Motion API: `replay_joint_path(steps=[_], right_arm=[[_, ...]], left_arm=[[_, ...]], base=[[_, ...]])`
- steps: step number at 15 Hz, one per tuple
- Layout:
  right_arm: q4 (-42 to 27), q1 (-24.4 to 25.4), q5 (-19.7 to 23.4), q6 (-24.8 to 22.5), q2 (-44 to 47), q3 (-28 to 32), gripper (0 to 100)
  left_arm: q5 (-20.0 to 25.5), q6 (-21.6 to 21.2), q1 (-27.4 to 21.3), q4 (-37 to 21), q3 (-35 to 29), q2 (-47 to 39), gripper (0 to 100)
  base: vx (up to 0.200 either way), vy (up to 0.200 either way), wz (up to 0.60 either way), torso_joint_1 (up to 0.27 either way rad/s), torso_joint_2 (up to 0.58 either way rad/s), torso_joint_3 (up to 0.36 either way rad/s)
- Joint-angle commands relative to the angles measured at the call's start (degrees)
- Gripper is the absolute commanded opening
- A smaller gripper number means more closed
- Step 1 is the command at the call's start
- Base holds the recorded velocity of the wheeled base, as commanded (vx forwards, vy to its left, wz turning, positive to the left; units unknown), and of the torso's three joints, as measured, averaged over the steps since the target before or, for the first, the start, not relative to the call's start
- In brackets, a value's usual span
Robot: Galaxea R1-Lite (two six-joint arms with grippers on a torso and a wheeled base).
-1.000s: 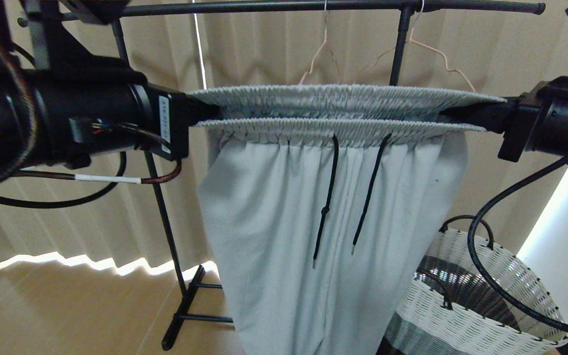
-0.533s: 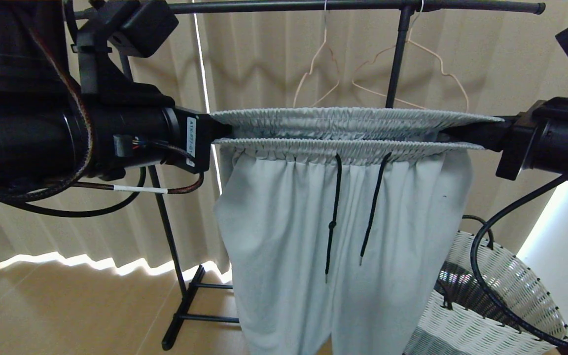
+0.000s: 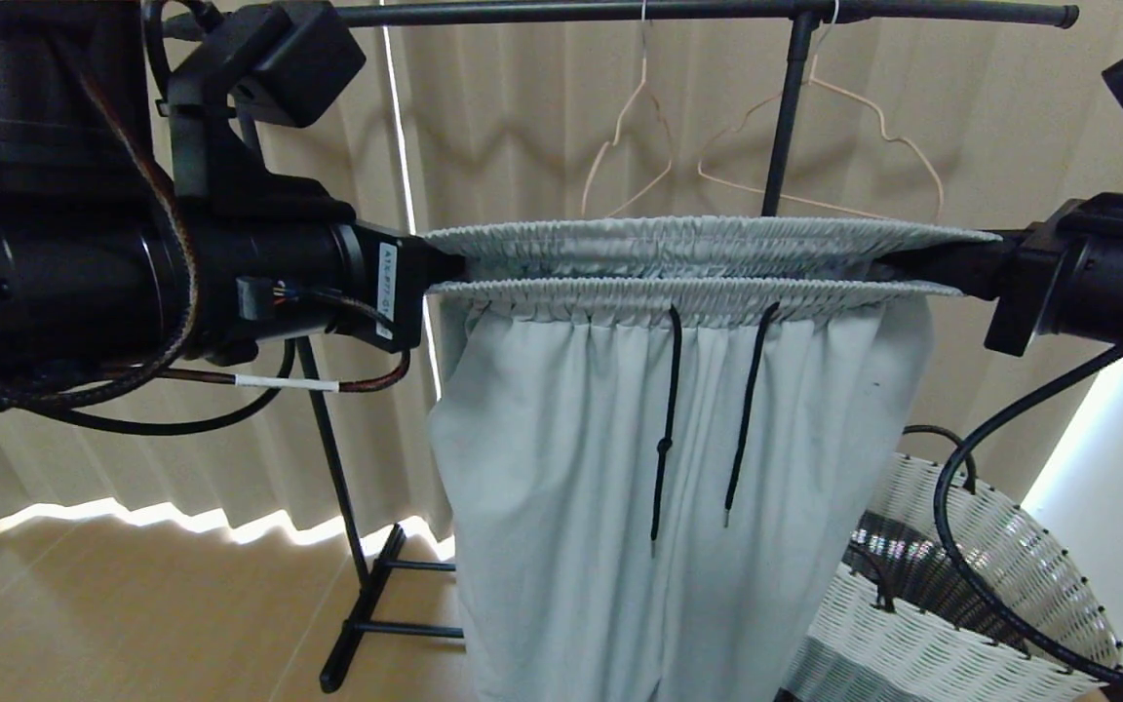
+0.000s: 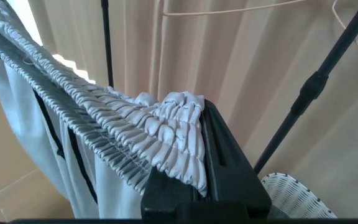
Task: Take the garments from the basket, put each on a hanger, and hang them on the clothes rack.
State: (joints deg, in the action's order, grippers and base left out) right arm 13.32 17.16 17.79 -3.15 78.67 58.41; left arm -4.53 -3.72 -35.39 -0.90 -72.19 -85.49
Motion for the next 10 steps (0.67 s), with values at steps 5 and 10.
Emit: replay_joint_path(steps=[5, 10], right_arm=[[-2.0, -0.3, 0.1, 0.0, -3.6, -1.0, 0], [-10.2, 2.3, 0.7, 0.0, -10.7, -3.7, 0]], left_arm=[[-3.9, -0.5, 0.8, 0.0, -10.4, -7.1, 0], [-8.1, -0.1, 1.6, 0.1, -14.6, -13.1, 0]], base=[[0.0, 0.0, 0.0, 0.0, 0.0, 0.0], [0.0, 0.0, 0.0, 0.0, 0.0, 0.0]])
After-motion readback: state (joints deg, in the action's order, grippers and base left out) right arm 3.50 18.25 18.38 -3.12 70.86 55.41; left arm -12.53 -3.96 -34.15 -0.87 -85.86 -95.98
